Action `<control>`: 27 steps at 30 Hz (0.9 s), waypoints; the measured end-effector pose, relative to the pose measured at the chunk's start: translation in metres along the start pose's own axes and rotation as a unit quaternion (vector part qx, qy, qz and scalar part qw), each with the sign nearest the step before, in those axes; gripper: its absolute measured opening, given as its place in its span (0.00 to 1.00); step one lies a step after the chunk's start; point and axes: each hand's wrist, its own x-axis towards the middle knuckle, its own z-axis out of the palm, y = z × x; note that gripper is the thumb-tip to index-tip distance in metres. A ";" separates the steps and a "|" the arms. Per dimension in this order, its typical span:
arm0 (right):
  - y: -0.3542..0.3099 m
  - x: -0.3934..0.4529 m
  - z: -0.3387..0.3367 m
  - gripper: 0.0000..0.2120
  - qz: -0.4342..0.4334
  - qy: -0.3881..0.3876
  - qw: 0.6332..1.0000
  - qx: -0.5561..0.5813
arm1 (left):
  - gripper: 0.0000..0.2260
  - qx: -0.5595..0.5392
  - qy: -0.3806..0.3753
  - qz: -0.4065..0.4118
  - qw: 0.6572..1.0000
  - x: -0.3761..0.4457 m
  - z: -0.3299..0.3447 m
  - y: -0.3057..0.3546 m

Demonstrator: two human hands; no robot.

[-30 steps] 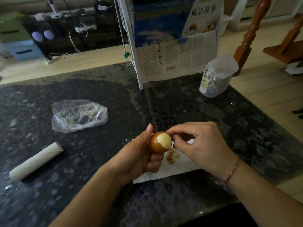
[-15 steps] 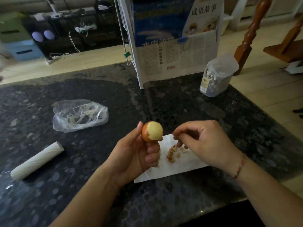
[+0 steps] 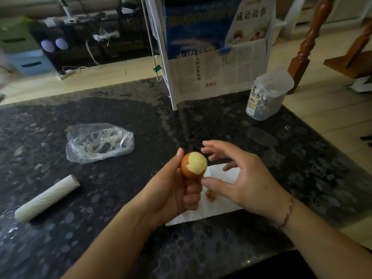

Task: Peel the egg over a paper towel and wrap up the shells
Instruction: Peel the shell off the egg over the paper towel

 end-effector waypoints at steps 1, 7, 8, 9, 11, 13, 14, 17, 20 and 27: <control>-0.001 0.000 0.001 0.32 -0.009 -0.010 1.000 0.014 | 0.27 0.016 0.001 -0.003 1.000 0.000 0.003 -0.001; -0.002 0.001 0.006 0.26 -0.040 0.020 0.999 -0.007 | 0.36 0.111 0.035 0.035 0.993 0.000 0.009 -0.005; -0.001 0.001 0.007 0.25 -0.034 0.036 0.999 -0.007 | 0.35 0.127 0.046 0.062 0.989 0.000 0.008 -0.007; -0.001 0.001 0.007 0.24 -0.025 0.055 0.998 -0.002 | 0.32 0.128 0.055 0.096 0.986 -0.001 0.007 -0.010; 0.000 0.000 0.011 0.22 -0.007 0.099 0.995 0.007 | 0.22 0.098 0.053 0.163 0.980 -0.004 0.007 -0.017; -0.001 0.000 0.015 0.23 -0.008 0.121 0.993 -0.003 | 0.19 0.059 0.047 0.204 0.976 -0.006 0.009 -0.023; -0.002 0.000 0.017 0.23 -0.012 0.119 0.993 -0.008 | 0.20 0.043 0.047 0.216 0.974 -0.005 0.009 -0.025; -0.002 -0.001 0.014 0.24 -0.017 0.085 0.996 -0.010 | 0.21 0.000 0.048 0.237 0.970 -0.005 0.008 -0.023; -0.003 -0.001 0.004 0.20 -0.052 0.087 0.994 -0.029 | 0.21 -0.009 0.059 0.240 0.969 -0.006 0.004 -0.016; -0.005 0.001 -0.004 0.12 -0.116 0.135 0.981 -0.073 | 0.19 0.061 0.066 0.245 0.965 -0.004 0.000 -0.010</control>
